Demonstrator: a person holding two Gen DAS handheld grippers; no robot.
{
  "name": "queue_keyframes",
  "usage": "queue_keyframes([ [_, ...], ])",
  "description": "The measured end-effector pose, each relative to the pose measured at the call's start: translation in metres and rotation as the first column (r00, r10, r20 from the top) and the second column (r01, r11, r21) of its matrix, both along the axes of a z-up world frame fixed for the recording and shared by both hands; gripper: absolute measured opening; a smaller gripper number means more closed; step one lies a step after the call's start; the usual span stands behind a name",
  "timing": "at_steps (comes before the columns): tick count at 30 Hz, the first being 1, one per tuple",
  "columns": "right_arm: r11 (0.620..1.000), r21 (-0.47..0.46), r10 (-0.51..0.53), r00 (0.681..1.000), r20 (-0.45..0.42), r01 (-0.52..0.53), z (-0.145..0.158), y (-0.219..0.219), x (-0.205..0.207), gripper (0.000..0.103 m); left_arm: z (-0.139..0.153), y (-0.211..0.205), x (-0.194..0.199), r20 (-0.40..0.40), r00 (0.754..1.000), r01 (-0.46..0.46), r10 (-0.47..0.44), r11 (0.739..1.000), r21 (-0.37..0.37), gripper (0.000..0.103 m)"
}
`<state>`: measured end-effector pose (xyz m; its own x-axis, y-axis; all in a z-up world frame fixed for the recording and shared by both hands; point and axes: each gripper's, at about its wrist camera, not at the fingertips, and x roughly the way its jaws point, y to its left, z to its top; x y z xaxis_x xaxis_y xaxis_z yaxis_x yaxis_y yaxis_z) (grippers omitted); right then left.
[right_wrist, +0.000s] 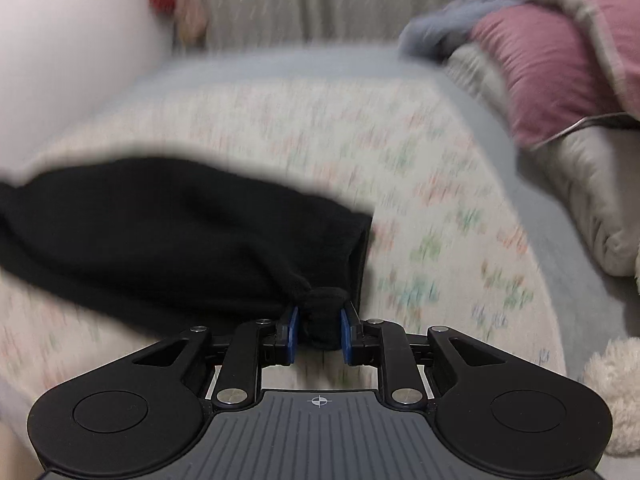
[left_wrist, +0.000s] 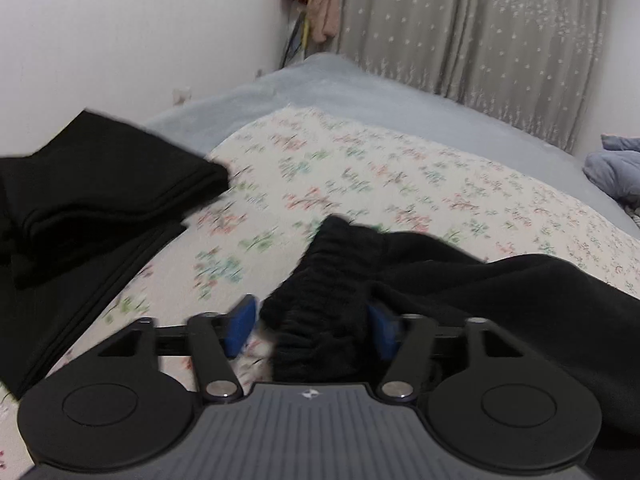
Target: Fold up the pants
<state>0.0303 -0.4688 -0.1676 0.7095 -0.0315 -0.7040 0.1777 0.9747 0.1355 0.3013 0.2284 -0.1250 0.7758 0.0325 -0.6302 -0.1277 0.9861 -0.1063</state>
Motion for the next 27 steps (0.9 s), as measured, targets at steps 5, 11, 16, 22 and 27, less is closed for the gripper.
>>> queue_keyframes([
  [5,0.995,0.025,-0.095,0.995,0.024,0.094,0.004,-0.011,-0.012,0.048,0.006,0.051,-0.023,-0.044,0.993,-0.117,0.108,0.938,-0.325,0.079],
  [11,0.964,0.143,-0.243,0.962,0.123,0.225,0.023,-0.023,-0.025,0.056,0.017,0.074,-0.053,-0.043,0.959,-0.259,0.279,0.809,-0.529,0.078],
  [16,0.925,0.298,-0.286,0.947,0.146,0.233,0.024,-0.024,-0.018,0.06,0.01,0.038,-0.04,-0.183,0.972,-0.222,0.146,0.82,-0.527,0.078],
  [22,0.891,0.34,-0.332,0.943,0.039,0.3,0.014,-0.012,-0.005,0.064,-0.014,0.02,-0.037,-0.31,0.935,-0.337,0.173,0.711,-0.618,0.079],
  [27,0.754,0.538,-0.461,0.887,0.024,0.378,0.002,-0.032,-0.022,0.064,-0.024,0.026,-0.025,-0.32,0.916,-0.4,0.242,0.6,-0.693,0.079],
])
